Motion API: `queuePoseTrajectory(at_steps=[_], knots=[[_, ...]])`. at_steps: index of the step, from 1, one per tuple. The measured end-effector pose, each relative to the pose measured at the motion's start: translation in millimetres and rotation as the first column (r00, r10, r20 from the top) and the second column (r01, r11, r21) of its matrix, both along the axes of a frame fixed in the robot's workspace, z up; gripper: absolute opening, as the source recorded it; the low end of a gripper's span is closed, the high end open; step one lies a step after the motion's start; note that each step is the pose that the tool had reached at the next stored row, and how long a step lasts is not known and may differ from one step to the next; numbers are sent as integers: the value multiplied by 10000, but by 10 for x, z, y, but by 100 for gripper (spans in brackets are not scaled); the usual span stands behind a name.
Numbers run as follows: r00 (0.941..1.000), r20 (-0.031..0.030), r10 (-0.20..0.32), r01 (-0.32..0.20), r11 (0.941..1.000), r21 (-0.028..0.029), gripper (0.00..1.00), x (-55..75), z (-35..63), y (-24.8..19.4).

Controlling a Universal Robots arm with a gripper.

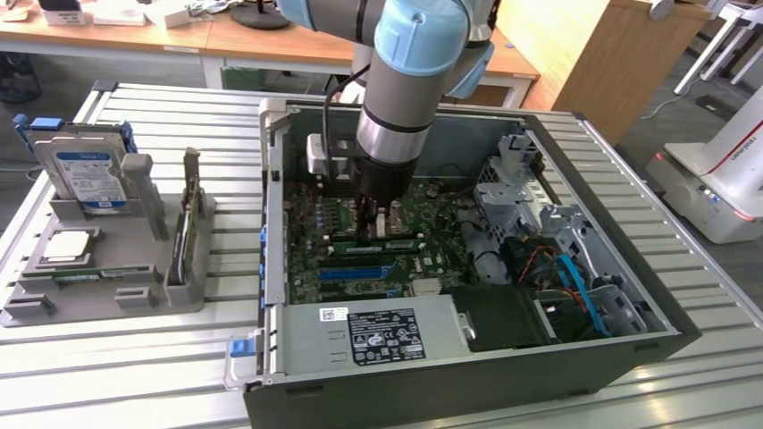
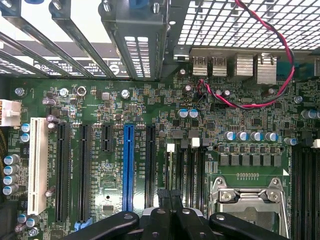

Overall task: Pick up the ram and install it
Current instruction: 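Press down the ram until it locks into place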

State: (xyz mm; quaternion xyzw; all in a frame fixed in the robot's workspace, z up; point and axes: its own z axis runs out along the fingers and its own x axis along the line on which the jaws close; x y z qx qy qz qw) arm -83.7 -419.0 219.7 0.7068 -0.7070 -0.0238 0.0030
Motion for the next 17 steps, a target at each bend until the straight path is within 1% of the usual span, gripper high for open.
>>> queuePoseTrajectory(at_steps=[17], knots=[[10000,-1,0,0,10000,-1,11,0,0,0]])
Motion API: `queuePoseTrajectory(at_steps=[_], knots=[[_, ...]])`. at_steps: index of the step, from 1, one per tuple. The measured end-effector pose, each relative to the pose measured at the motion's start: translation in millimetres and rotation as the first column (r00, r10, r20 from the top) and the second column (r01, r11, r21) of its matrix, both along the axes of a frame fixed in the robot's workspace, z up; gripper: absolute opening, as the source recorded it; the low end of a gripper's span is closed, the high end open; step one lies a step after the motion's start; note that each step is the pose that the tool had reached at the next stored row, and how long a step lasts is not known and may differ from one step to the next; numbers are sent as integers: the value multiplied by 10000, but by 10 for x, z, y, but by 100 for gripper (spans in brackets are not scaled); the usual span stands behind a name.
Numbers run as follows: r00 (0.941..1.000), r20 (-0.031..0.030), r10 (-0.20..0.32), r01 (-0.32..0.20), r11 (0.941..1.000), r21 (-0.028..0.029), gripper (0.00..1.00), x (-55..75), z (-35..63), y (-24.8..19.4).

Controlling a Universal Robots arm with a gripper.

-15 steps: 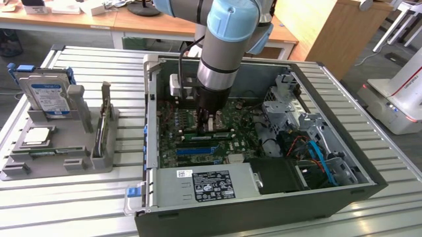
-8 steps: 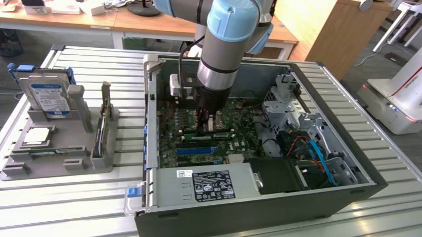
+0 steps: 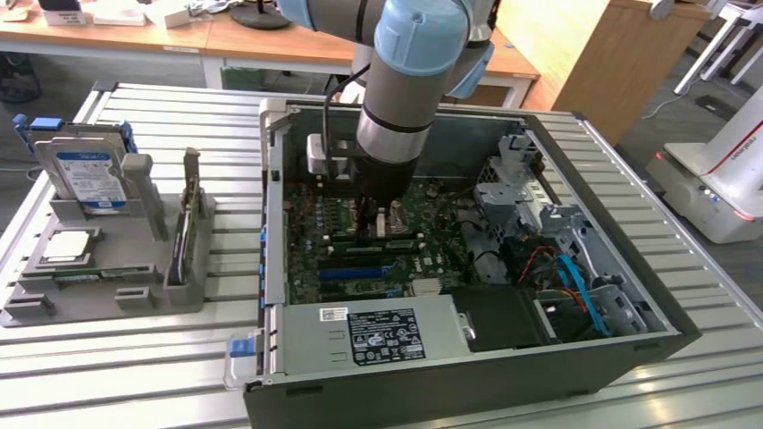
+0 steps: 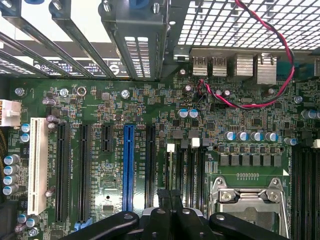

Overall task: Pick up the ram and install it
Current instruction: 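Press down the ram until it locks into place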

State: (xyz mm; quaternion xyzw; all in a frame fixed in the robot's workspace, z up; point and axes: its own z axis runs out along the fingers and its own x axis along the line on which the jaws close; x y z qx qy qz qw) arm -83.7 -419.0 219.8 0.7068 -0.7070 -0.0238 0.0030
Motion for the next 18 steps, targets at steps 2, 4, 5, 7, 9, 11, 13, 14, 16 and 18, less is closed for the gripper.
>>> queuePoseTrajectory(at_steps=[2,4,5,7,9,11,13,14,16,18], knots=[[10000,0,0,0,10000,0,11,0,0,0],[10000,0,0,0,10000,0,11,0,0,0],[10000,0,0,0,10000,0,11,0,0,0],[10000,0,0,0,10000,1,11,0,0,0],[10000,0,-1,1,10000,0,11,0,0,0],[10000,0,0,0,10000,1,11,0,0,0],[10000,0,0,0,10000,0,11,0,0,0],[10000,0,-1,1,10000,1,11,0,0,0],[10000,0,0,0,10000,0,11,0,0,0],[10000,0,0,0,10000,0,11,0,0,0]])
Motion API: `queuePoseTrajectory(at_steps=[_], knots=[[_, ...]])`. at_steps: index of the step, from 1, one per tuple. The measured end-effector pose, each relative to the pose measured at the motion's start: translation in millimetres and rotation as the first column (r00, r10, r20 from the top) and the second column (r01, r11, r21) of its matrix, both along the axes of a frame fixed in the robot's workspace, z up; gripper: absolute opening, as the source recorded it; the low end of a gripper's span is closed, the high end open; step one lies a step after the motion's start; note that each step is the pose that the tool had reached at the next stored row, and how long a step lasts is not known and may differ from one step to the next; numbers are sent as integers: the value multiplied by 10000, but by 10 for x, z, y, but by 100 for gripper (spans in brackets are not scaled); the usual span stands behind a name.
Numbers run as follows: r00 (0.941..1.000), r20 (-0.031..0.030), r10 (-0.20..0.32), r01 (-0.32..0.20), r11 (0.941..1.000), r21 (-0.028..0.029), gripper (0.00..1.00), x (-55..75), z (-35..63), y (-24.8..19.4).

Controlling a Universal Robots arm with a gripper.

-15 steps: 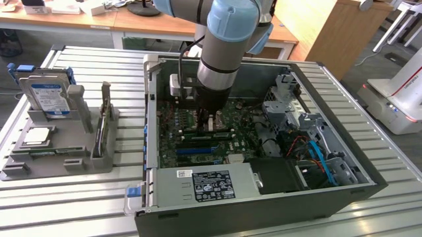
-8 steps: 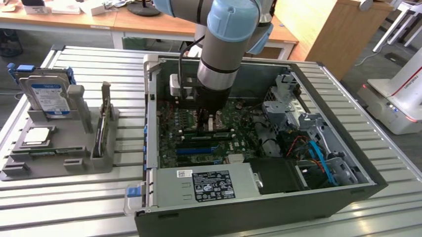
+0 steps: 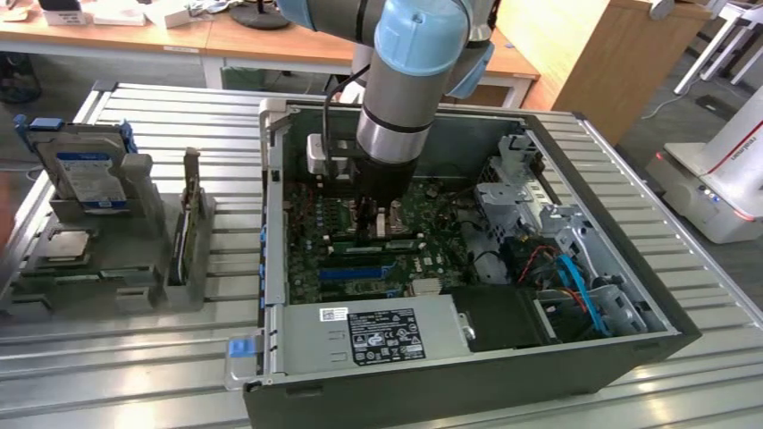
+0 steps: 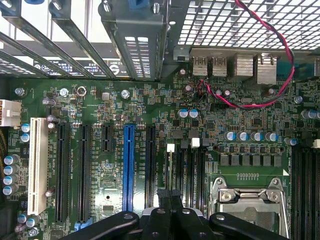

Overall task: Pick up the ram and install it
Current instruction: 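Press down the ram until it locks into place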

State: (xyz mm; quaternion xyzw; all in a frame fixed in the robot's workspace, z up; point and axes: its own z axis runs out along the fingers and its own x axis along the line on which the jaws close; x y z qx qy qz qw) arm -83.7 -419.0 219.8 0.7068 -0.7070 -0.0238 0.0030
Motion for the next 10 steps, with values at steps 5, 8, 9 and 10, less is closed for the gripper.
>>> queuePoseTrajectory(at_steps=[5,8,9,10], knots=[[10000,0,0,0,10000,0,11,0,0,0],[10000,-1,0,0,10000,0,11,0,0,0],[10000,0,0,0,10000,0,11,0,0,0],[10000,-1,0,0,10000,1,11,0,0,0]])
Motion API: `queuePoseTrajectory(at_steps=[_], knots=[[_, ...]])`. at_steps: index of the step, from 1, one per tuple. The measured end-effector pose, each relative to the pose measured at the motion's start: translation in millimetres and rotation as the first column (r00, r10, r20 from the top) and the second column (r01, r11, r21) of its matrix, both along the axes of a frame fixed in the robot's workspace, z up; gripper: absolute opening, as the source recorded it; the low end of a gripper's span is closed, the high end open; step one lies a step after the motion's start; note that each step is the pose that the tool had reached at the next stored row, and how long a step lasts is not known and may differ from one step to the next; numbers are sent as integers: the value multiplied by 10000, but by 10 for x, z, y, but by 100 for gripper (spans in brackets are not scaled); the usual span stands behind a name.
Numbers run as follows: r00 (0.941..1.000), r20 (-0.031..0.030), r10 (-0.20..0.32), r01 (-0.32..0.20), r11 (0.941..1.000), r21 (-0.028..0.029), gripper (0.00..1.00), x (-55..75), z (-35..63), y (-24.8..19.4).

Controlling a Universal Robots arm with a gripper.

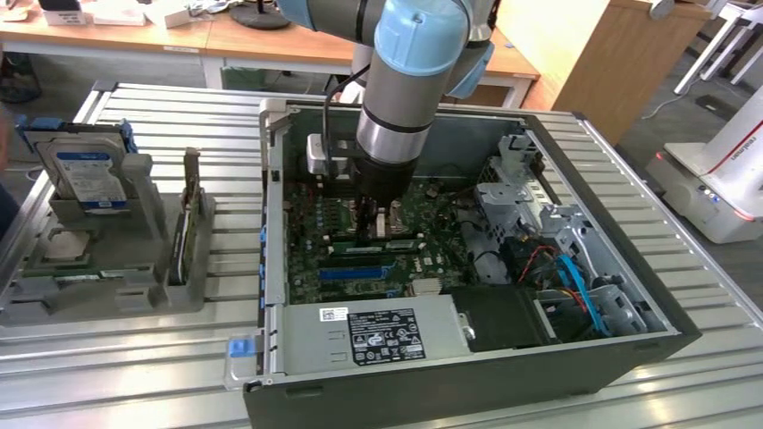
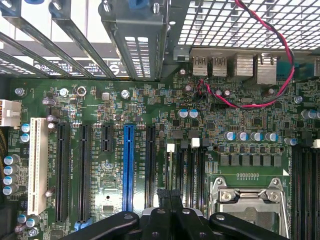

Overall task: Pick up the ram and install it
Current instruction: 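Press down the ram until it locks into place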

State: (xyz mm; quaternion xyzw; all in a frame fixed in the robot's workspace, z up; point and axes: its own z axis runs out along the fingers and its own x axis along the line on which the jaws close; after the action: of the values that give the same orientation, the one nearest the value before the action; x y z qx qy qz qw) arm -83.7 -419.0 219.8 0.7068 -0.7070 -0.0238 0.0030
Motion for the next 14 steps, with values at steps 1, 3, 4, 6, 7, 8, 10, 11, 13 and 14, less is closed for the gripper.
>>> queuePoseTrajectory(at_steps=[1,3,4,6,7,8,10,11,13,14], knots=[[10000,0,0,0,10000,0,11,0,0,0],[10000,0,0,0,10000,-1,11,0,0,0],[10000,0,0,0,10000,-1,11,0,0,0],[10000,0,0,0,10000,0,11,0,0,0],[10000,2,0,0,10000,-3,11,0,1,0],[10000,33,1,0,10000,-38,11,9,24,6],[10000,32,0,0,10000,-29,11,9,24,7],[10000,32,0,0,10000,-29,11,9,24,7],[10000,33,0,0,10000,-28,11,9,24,7],[10000,33,0,0,10000,-29,11,9,24,7]])
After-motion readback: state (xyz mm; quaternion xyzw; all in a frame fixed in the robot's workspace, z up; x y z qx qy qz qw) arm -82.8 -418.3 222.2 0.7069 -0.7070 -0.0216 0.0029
